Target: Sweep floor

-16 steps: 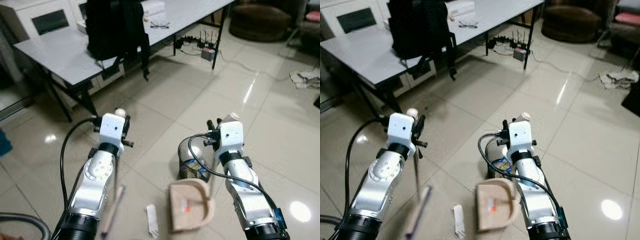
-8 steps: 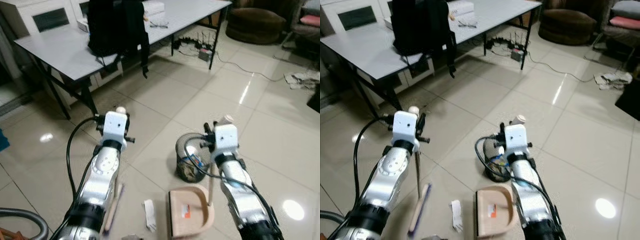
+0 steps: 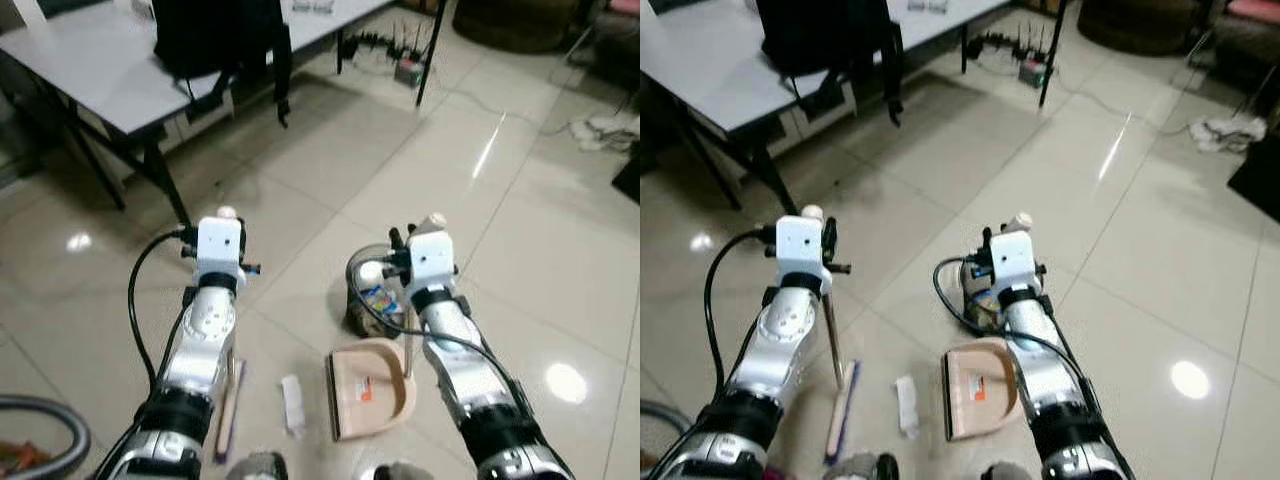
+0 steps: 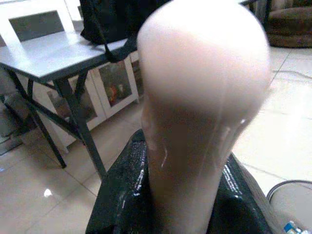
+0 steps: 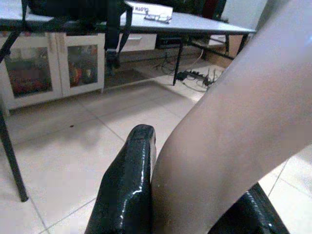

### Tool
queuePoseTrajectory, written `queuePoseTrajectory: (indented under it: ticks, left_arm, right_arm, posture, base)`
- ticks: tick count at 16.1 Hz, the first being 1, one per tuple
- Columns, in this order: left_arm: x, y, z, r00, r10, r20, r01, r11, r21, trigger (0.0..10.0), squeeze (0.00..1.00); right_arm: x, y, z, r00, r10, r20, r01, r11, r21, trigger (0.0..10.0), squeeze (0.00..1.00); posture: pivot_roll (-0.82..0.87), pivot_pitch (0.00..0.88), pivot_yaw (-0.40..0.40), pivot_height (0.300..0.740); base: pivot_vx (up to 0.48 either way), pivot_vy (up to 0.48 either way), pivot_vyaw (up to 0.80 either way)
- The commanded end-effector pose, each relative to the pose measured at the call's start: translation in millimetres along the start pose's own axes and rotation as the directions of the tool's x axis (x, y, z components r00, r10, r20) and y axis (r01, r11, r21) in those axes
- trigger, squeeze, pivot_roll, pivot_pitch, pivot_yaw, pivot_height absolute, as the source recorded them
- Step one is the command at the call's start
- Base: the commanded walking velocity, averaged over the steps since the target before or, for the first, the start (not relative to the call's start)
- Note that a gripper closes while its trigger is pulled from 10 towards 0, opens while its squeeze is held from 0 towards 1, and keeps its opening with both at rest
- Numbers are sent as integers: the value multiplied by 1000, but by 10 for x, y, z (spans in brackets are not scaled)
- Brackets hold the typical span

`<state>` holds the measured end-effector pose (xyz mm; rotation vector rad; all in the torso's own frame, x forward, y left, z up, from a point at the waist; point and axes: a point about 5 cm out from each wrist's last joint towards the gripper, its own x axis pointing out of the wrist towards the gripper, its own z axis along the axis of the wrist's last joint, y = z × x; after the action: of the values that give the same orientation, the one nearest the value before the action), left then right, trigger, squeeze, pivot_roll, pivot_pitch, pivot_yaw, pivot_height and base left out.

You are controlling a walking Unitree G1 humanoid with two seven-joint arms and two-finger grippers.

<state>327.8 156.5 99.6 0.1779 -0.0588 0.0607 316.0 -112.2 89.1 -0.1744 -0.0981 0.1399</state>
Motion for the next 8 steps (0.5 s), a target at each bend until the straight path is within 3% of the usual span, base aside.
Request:
queuePoseTrajectory:
  ticks: [1, 8]
  left_arm:
    - [32, -25, 45, 1000, 6, 29, -6, 1000, 4, 10000, 0]
    - [94, -193, 43, 1000, -15, 25, 16, 999, -48, 10000, 0]
  right_arm:
    - [25, 41, 19, 1000, 3, 23, -3, 1000, -11, 10000, 0]
    - [-28, 158, -71, 999, -41, 34, 43, 997, -59, 10000, 0]
  posture:
    - [-10, 217, 50, 740]
    - [4, 272, 75, 740]
  base:
    - [0, 0, 0]
    - [0, 0, 0]
